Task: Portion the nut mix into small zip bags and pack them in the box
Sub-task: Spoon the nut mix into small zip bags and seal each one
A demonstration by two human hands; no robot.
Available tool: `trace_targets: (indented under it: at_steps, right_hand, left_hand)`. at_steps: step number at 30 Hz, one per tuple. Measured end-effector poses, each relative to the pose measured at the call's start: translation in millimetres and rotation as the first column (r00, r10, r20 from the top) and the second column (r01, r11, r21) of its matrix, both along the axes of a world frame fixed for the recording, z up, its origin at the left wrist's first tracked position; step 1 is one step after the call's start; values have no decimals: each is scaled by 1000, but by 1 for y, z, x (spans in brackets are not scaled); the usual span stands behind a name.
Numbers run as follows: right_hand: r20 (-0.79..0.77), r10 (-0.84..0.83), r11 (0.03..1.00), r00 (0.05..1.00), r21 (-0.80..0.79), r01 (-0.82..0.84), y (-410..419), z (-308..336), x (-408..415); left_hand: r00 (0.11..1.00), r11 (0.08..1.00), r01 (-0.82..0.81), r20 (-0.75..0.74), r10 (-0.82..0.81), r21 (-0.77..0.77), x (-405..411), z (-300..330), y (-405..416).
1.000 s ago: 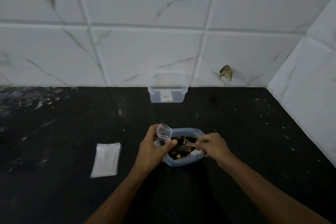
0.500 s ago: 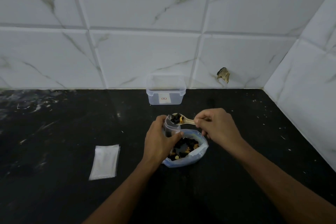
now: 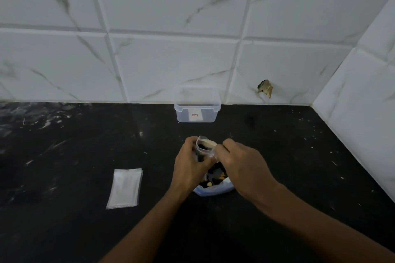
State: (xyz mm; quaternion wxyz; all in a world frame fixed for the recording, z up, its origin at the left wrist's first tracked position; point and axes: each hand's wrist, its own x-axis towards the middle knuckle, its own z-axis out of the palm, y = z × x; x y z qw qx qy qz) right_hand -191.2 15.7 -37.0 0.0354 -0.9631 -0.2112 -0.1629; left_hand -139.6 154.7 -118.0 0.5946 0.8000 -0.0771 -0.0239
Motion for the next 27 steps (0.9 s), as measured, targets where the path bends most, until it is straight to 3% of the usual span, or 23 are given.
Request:
trace_targets:
  at_steps: [3,5,7,11,17,22,27]
  right_hand:
    - [-48,-127,982,991,136,132,-9,10,6]
    - [-124,-197,928,972,297,226,-18,17,11]
    - [-230,-263,872,937,360,333,-30,11,16]
    - [-487,-378,850,787,154,504,-43,-43,22]
    - [-572,-447,844,688,-16,535,-28,-92,29]
    - [-575,-394,801,717,168,574,-7,-108,34]
    - [-674,-358,685,646,281,673,-11,-105,41]
  left_hand:
    - [1000,999,-24,-18,23,-29,-2,0,4]
    - [999,998,-29,-17,29,-47,-4,1,11]
    - [999,997,-22,-26,20,-72,-7,1,19]
    - [997,994,0,-79,-9,-113,-11,-3,32]
    - [990,987,31,-129,-52,-158,-11,-9,31]
    - [990,989,51,-126,-69,-138,-8,-13,28]
    - [989,990,62,-126,-79,-129,-4,-15,29]
